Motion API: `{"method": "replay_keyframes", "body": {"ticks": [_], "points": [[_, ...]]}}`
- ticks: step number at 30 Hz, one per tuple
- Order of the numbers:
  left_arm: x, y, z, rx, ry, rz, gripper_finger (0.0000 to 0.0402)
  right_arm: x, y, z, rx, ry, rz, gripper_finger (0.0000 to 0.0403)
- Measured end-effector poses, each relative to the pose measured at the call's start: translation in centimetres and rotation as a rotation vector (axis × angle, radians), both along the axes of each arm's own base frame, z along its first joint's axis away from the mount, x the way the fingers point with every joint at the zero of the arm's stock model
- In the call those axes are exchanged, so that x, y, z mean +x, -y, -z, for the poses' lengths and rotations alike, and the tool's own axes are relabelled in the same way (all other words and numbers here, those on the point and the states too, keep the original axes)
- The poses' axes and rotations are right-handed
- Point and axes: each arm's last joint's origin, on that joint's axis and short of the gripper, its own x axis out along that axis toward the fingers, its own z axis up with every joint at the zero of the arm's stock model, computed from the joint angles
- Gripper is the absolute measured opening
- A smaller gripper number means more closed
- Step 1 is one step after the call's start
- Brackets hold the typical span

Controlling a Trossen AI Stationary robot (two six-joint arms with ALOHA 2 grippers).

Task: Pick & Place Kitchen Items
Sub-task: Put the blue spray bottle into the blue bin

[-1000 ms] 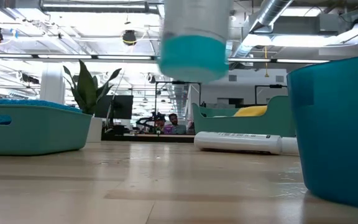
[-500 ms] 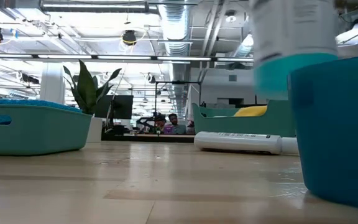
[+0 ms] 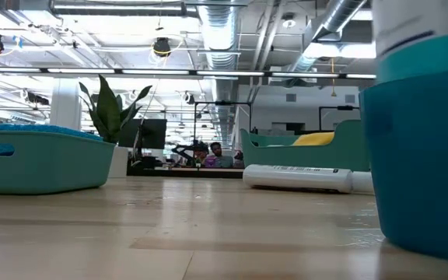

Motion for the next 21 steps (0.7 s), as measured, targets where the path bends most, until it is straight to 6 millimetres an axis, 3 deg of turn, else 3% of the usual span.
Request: {"method": "replay_keyframes", "body": {"ticks": [13,21], "points": [[1.4,-1.7,-0.5,-0.038,0.045,-0.107,0.0182,-3.0,-1.7,0.3,0.03,-0.03,-0.138,0.0021],[2.8,-1.7,-0.4,-0.065,0.08,-0.146,0.0182,-4.5,-2.6,0.3,0.002,-0.036,-0.214,0.0021]]}}
